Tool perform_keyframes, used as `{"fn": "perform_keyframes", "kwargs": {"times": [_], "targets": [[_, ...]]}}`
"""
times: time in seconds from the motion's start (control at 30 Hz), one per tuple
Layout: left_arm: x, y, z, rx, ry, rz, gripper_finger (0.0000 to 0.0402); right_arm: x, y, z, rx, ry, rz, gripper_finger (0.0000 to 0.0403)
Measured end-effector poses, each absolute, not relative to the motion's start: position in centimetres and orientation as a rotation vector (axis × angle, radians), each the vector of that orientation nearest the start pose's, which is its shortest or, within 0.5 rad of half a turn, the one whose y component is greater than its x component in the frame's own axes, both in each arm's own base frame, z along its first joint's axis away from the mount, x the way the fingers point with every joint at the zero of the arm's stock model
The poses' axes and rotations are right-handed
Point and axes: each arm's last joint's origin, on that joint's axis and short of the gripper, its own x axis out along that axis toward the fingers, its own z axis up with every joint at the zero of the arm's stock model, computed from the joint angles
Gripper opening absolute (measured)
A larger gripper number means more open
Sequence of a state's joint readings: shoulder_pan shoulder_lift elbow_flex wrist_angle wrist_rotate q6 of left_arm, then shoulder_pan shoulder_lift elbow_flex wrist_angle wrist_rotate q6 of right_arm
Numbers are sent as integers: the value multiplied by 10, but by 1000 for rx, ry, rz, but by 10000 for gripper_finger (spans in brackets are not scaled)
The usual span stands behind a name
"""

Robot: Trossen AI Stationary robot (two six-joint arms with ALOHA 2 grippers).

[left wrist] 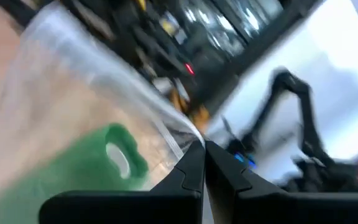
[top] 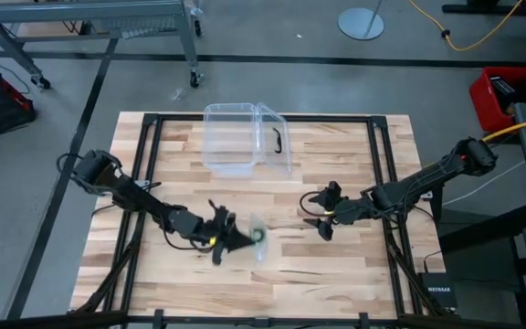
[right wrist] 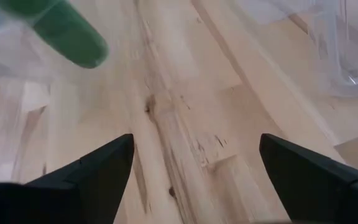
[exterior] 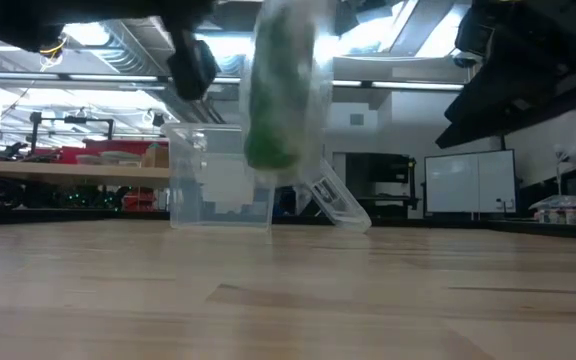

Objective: Roll bandage
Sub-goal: Close the transparent zip bag

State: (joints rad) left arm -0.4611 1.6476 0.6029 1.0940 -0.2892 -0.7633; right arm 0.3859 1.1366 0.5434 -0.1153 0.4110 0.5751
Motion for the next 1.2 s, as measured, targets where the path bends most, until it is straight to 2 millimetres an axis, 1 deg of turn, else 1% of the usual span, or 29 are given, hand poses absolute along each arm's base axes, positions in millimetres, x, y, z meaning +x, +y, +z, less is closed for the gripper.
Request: {"fn": "perform_keyframes", "kwargs": {"times": [0.13,0.27,0.4,0.53,0.63,0.73,0.87,0.97,1.03,1.2], "targets": [[282,-132,189,-882,70,-244,0,206,71,195,282,612,-206,353],[281,-134,189,-939,95,-283,0,207,71,196,285,602,-202,353],[281,-135,187,-935,124,-307,0,208,72,197,294,585,-197,353],[281,-135,188,-907,111,-313,0,215,71,204,339,496,-186,353],[281,-135,188,-906,113,-313,0,223,68,207,372,464,-103,352],[281,-135,189,-916,121,-340,0,231,68,207,290,445,9,339],[280,-137,189,-913,144,-390,0,240,71,205,68,393,110,309],[280,-137,189,-928,157,-409,0,246,74,204,-63,356,168,292],[280,-137,189,-940,164,-417,0,252,76,205,-108,353,179,286],[280,-138,189,-948,167,-417,0,272,82,210,-130,351,185,283]]}}
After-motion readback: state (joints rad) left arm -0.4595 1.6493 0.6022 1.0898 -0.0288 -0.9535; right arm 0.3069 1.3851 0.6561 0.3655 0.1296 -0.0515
